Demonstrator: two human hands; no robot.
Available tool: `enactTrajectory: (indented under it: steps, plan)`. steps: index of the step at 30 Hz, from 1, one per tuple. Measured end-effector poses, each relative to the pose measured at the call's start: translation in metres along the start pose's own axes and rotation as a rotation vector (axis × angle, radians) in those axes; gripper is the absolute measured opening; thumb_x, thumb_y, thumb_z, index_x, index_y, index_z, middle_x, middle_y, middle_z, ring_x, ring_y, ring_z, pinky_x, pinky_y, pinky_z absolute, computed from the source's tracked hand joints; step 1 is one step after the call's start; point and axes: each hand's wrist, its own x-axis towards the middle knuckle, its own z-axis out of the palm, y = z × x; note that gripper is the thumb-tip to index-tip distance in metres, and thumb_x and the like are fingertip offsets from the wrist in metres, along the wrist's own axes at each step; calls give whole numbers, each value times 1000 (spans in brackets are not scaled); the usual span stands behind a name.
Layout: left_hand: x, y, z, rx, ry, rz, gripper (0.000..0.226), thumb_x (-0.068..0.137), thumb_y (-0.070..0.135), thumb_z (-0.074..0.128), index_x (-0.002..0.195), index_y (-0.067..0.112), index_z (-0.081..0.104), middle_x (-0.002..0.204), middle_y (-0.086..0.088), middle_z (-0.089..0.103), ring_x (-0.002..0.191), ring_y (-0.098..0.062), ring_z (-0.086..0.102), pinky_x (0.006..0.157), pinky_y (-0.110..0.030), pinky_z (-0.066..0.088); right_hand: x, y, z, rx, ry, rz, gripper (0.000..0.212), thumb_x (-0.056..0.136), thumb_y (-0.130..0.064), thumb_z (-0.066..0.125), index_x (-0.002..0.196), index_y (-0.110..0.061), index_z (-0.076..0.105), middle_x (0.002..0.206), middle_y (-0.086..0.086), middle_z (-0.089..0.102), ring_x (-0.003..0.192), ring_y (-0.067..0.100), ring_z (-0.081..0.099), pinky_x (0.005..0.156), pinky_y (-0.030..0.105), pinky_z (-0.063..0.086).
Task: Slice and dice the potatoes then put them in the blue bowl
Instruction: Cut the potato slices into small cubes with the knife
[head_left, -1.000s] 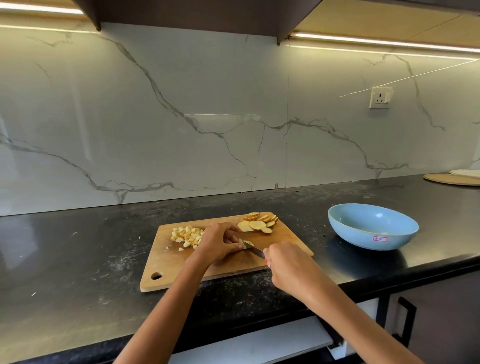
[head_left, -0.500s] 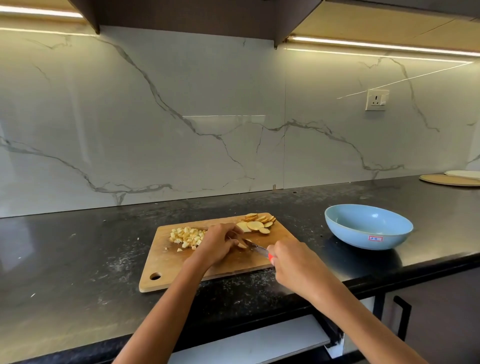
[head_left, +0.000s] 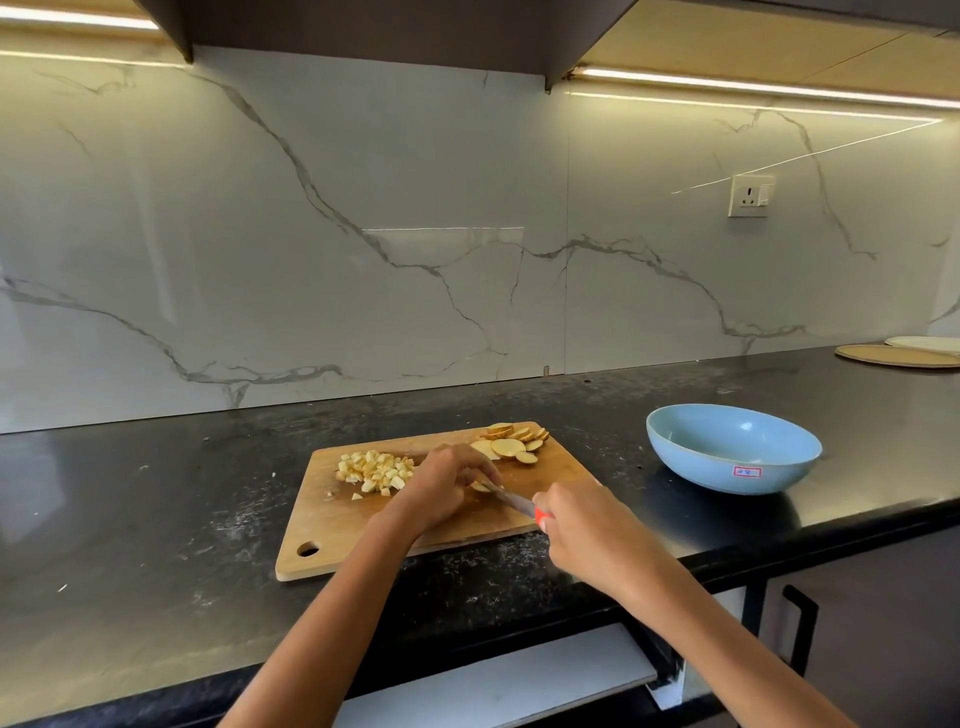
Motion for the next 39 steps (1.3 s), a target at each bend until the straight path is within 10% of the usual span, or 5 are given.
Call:
enactTrajectory:
  steps: [9,17,21,24,39]
  plan:
    - [1,-6,1,-39,-7,-54,38,86,-11,47,82,23,63,104,1,62,102,-13,57,79,-12,44,-12,11,-37,48,-86,5,43,90,-7,51,53,-24,37,59,-3,40,52,9,36,50,21,29]
    - [-1,-3,0,-12,-113,-27,50,85,-14,44,113,21,66,121,2,60,127,-19,43,104,-31,40,-8,18,-33,-71,232,144,26,93,-26,53,71,-14,52,59,-3,38,57,14,41,44,21,24]
    - [-1,-4,1,-33,-96,-44,41,86,-9,52,104,23,70,117,3,62,128,-24,43,108,-39,36,-9,22,-23,-135,135,178,39,96,-25,50,62,-16,33,64,-4,40,57,12,40,46,22,23]
    - [-2,-2,2,-35,-74,-31,32,86,-2,58,103,21,71,106,5,64,123,-24,47,110,-38,34,-12,19,-15,-168,10,189,6,95,-12,47,92,-10,53,99,6,60,86,20,59,63,27,34]
    - [-6,5,-7,-56,12,1,20,80,5,68,99,13,71,100,3,67,78,1,56,71,-5,45,-15,-15,13,-173,174,137,20,98,-12,43,114,-11,55,110,4,62,99,21,62,67,26,35]
